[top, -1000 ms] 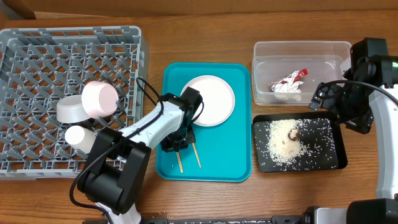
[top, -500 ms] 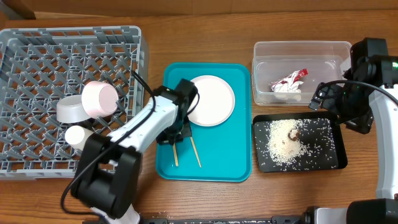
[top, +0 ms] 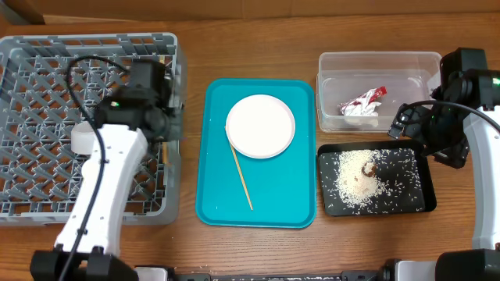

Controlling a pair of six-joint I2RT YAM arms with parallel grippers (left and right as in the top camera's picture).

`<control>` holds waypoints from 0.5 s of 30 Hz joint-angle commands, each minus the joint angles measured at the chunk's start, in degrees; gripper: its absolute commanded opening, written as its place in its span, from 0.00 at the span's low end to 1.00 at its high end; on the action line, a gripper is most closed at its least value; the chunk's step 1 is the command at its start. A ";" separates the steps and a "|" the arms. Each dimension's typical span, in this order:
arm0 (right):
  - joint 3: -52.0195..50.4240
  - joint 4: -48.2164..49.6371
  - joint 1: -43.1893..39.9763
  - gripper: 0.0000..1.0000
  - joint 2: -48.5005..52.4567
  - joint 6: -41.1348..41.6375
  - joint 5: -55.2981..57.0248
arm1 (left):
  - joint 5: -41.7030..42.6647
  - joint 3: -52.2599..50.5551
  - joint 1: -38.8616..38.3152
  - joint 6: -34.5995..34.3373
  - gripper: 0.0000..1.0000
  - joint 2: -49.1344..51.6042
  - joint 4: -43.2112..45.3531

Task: Sort waste into correct bins and load items into the dishwasher

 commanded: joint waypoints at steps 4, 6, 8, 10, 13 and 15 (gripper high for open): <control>1.20 0.13 -0.07 1.00 -0.68 0.04 -0.28 | 0.85 0.04 3.76 5.11 0.19 6.03 1.73; 1.20 0.13 -0.07 1.00 -0.68 0.04 -0.28 | 1.20 0.11 3.67 5.11 0.25 5.99 1.79; 1.20 0.13 -0.07 1.00 -0.68 0.04 -0.28 | 3.58 0.44 3.45 4.96 0.40 5.57 1.40; 1.20 0.13 -0.07 1.00 -0.68 0.04 -0.31 | 7.76 0.50 2.45 2.84 0.52 4.96 0.92; 1.20 0.13 -0.07 1.00 -0.68 0.04 -0.28 | 12.81 0.50 -0.96 1.36 0.55 4.74 -0.63; 1.20 0.13 -0.07 1.00 -0.68 0.04 -0.28 | 16.46 0.44 -5.97 -2.54 0.55 5.11 -1.36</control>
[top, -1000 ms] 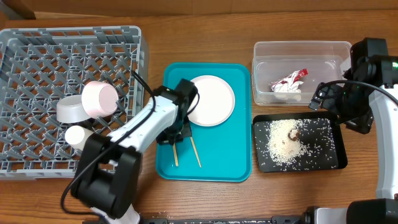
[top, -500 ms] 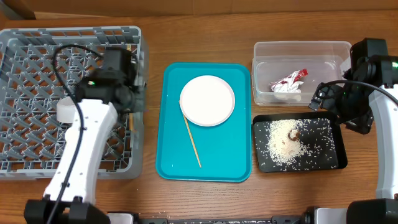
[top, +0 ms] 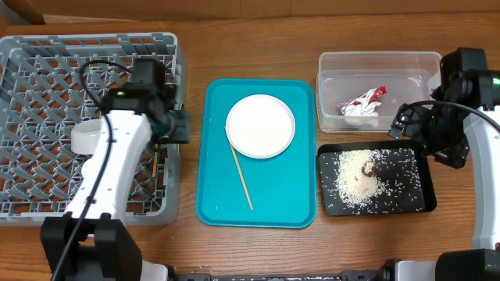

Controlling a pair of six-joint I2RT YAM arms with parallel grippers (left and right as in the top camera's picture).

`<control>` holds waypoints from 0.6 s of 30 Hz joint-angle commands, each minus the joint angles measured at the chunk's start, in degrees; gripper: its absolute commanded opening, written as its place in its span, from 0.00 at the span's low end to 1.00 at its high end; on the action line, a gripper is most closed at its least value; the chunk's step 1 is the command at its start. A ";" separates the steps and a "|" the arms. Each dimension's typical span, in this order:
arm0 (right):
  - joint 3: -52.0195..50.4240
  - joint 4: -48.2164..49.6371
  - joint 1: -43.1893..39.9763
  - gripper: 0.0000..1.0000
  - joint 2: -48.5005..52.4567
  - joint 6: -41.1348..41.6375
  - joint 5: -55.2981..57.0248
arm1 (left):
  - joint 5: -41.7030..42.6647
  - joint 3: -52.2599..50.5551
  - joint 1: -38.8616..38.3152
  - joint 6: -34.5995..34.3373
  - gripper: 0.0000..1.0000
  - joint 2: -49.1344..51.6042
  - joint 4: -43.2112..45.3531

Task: Sort waste into correct bins and load items into the dishwasher
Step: 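Grasp the remaining chopstick on the tray with the left gripper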

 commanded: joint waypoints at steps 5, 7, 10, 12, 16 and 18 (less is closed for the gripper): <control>1.20 0.11 -0.07 1.00 -0.68 0.04 -0.26 | 4.92 -2.43 -17.66 -19.26 0.57 1.07 1.25; 1.20 0.11 -0.07 1.00 -0.68 0.04 -0.28 | 4.02 -4.50 -21.11 -24.28 0.57 3.15 3.61; 1.20 0.11 -0.07 1.00 -0.68 0.04 -0.28 | 2.34 -6.99 -24.55 -27.52 0.57 7.15 6.71; 1.20 0.11 -0.07 1.00 -0.68 0.04 -0.26 | 0.37 -7.28 -25.68 -28.48 0.56 10.36 6.60; 1.20 0.13 -0.07 1.00 -0.68 0.04 -0.26 | -0.11 -7.28 -25.81 -28.70 0.55 16.09 8.09; 1.20 0.11 -0.07 1.00 -0.68 0.04 -0.26 | -0.15 -7.28 -25.81 -28.68 0.50 17.11 7.85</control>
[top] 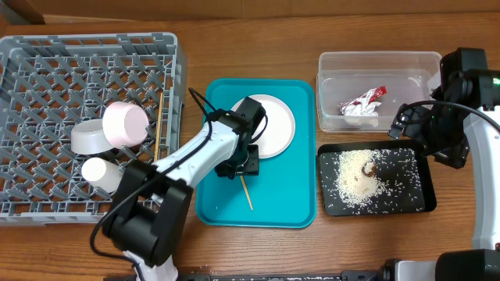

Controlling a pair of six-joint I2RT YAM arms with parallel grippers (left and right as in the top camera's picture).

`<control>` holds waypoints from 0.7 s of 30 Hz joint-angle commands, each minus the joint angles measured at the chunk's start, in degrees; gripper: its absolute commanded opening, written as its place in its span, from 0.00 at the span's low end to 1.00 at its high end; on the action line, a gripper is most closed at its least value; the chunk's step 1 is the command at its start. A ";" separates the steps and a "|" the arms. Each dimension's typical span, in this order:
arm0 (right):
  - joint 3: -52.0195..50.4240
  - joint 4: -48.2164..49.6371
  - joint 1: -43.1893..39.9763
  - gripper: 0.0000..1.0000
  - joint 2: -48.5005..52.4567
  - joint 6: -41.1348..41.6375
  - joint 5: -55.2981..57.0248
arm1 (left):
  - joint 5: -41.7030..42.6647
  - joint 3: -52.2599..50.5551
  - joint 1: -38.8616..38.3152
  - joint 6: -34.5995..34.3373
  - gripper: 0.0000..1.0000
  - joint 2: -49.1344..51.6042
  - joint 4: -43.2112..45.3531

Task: Sort waste into correct bins and load items into the dishwasher
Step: 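Grasp the remaining chopstick on the tray with the left gripper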

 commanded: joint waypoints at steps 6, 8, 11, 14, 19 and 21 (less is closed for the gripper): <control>1.20 0.22 -0.04 1.00 -0.68 0.02 -0.26 | -2.32 -0.48 0.11 -1.66 0.10 2.71 -1.33; 1.20 0.22 -0.04 1.00 -0.68 0.02 -0.26 | -2.36 -0.48 0.13 -1.64 0.04 2.71 -1.97; 1.20 0.11 -0.04 1.00 -0.68 0.02 -0.26 | -2.32 -0.44 0.83 -1.68 0.04 2.58 -2.99; 1.20 0.02 -0.04 1.00 -0.68 0.02 -0.26 | -2.86 -0.39 2.67 -1.60 0.04 0.63 -4.24; 1.20 0.09 -0.04 1.00 -0.68 0.02 -0.26 | -5.86 2.23 6.54 3.52 0.04 -7.39 -7.56; 1.20 0.09 -0.04 1.00 -0.68 0.02 -0.26 | -8.87 4.63 8.72 6.45 0.04 -12.46 -9.25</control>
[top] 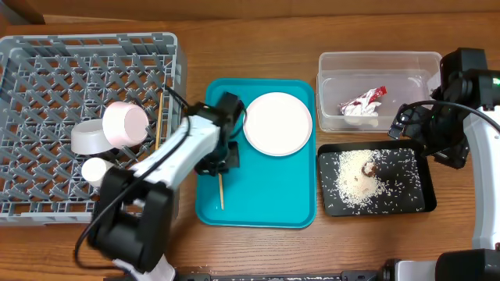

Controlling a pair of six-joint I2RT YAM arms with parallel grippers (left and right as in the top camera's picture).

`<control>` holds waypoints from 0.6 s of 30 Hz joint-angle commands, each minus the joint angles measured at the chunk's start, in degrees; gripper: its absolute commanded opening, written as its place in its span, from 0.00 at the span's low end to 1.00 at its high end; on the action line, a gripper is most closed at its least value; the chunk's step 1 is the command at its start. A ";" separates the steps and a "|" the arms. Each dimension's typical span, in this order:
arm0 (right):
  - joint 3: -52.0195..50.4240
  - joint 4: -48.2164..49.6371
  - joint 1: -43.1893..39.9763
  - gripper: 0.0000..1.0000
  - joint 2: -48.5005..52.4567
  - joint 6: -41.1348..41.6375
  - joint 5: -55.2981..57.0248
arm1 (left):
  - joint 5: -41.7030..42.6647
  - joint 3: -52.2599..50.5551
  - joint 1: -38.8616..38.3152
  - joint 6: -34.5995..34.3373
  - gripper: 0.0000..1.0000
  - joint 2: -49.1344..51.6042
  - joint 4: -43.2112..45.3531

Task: Sort waste into correct bins and load items into the dishwasher
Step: 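Grasp the remaining chopstick on the tray with the left gripper, then place the chopstick into the dish rack with the left gripper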

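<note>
A wooden chopstick [221,193] points straight down the teal tray [266,215] from under my left gripper [222,162], which looks shut on its upper end. The white plate [277,123] lies at the tray's top right, beside the left arm. In the grey dishwasher rack [47,207] are a pink cup [125,123], a white bowl [87,138], a white cup [95,169] and another chopstick [158,125]. My right gripper [426,131] hangs between the clear bin and the black tray; its jaws are hard to make out.
The clear bin [406,61] at the back right holds a red and white wrapper [361,103]. The black tray [418,204] in front of it holds scattered rice and a food scrap [367,168]. Bare wooden table surrounds them.
My left gripper has moved left on the teal tray, and the chopstick has gone with it, now lying vertical. The plate sits further right and up. The right arm is unchanged.
My left gripper stood over the rack's right edge while the chopstick lay slanted on the tray below the plate. Then it was down on the tray at the chopstick's upper end. Now the chopstick is at the tray's left with the gripper, and the plate is shifted right.
</note>
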 commanded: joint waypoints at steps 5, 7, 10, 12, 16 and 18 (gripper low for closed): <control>1.20 0.13 -0.07 1.00 -0.68 0.02 -0.28 | -17.05 5.99 9.79 11.47 0.04 -16.02 0.20; 1.20 0.11 -0.07 1.00 -0.68 0.02 -0.28 | -17.77 5.92 13.55 16.72 0.04 -15.89 2.67; 1.20 0.07 -0.07 1.00 -0.68 0.02 -0.28 | -17.77 5.86 18.69 21.07 0.04 -13.68 5.16; 1.20 0.07 -0.07 1.00 -0.68 0.02 -0.28 | -16.44 5.86 20.57 21.07 0.05 -12.17 5.86; 1.20 0.15 -0.07 1.00 -0.68 0.02 -0.28 | -8.98 5.90 21.57 22.21 0.42 -10.84 5.97; 1.20 0.15 -0.07 1.00 -0.68 0.02 -0.28 | -4.48 5.99 20.57 23.56 0.48 -10.91 6.29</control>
